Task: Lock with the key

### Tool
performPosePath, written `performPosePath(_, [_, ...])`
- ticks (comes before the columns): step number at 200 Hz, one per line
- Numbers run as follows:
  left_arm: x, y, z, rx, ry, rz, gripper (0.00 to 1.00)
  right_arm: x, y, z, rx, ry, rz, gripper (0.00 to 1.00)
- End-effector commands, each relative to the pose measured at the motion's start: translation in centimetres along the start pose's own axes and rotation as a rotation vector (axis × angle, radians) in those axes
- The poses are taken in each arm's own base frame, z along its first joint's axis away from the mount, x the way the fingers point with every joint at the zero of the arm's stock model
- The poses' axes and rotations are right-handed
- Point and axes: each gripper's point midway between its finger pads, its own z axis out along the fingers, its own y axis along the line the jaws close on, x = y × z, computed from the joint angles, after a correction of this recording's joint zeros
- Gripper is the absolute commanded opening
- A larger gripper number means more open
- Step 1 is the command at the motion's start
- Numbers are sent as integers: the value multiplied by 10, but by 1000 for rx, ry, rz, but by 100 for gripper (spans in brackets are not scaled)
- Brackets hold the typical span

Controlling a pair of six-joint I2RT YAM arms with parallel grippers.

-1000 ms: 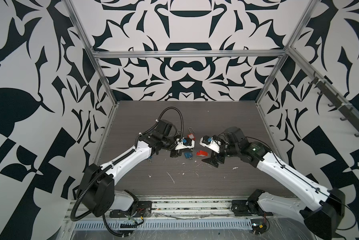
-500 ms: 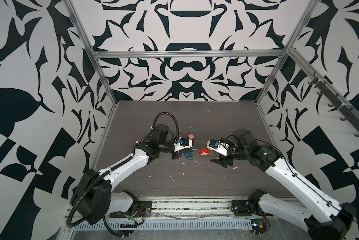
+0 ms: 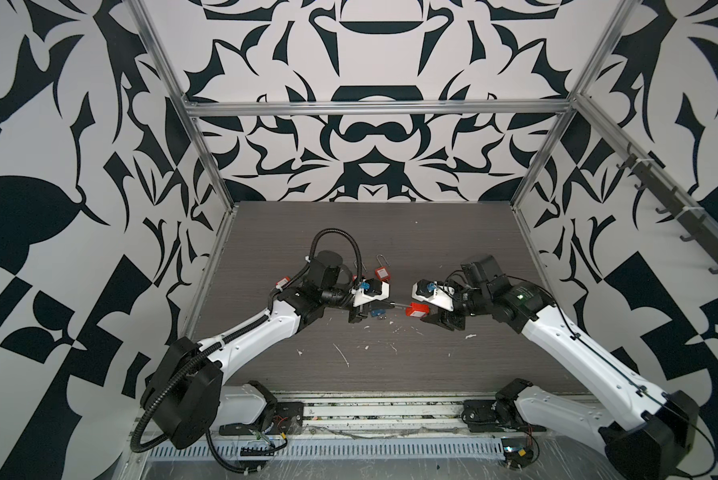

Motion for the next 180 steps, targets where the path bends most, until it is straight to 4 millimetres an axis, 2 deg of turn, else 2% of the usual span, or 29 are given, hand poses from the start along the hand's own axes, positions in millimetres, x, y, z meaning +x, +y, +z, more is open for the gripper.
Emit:
performPosePath(1, [-15, -5, 0, 16, -45, 31, 0, -19, 2, -8, -28, -62, -44, 55])
performPosePath(17, [-13, -6, 3, 19, -47, 23, 0, -23, 4, -8, -46, -83, -56, 48])
performPosePath(33, [-13, -7, 5, 24, -51, 21, 0, -25, 9, -9, -72, -95, -78, 46])
performPosePath(62, [-13, -7, 8, 26, -49, 19, 0, -25, 13, -11, -94, -89, -92, 32])
performPosePath(95, [-13, -8, 11, 34, -48, 10, 0, -24, 15, -12, -104, -83, -101, 28])
performPosePath(123, [-11, -10, 15, 46, -48, -8, 0, -22, 12, -12, -87, -68, -126, 20])
performPosePath(180, [-9, -13, 20, 53, -62, -46, 0, -24, 3, -14, -25, -74, -192, 17])
